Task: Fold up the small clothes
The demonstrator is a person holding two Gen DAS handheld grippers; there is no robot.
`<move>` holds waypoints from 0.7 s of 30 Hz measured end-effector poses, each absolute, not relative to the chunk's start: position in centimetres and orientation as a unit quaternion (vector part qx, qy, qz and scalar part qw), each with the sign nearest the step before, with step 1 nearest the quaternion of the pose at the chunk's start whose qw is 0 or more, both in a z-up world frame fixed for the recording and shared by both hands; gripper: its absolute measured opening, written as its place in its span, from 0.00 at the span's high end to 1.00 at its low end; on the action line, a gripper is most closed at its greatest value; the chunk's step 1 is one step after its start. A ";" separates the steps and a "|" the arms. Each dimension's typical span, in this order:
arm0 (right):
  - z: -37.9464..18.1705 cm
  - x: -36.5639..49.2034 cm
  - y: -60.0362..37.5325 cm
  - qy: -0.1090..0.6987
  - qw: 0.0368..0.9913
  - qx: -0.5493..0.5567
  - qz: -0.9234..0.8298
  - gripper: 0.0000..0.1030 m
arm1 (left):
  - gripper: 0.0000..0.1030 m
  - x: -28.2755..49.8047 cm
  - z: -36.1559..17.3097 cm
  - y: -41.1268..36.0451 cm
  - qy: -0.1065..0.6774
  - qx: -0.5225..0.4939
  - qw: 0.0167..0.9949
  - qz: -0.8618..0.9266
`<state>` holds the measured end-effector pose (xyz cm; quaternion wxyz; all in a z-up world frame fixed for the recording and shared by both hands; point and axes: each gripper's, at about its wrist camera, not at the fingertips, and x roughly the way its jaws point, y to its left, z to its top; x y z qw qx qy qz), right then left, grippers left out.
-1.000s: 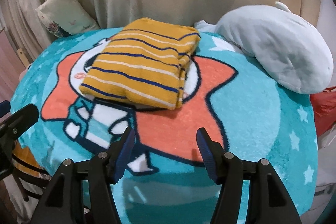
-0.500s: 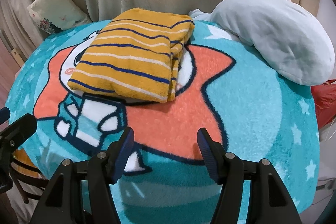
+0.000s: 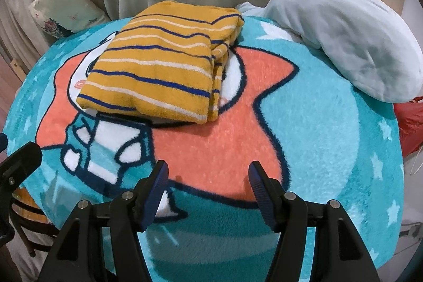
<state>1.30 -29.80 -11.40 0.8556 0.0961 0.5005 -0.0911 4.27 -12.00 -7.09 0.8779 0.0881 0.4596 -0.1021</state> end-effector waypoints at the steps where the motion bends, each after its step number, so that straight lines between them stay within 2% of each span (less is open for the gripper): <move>1: -11.4 1.3 -29.8 0.501 0.855 0.096 -0.091 0.35 | 0.01 4.3 -7.1 -12.0 0.460 0.089 0.878 -0.102; 21: -12.0 1.7 -29.0 0.510 0.849 0.096 -0.095 0.34 | 0.01 5.0 -7.6 -11.3 0.470 0.094 0.872 -0.097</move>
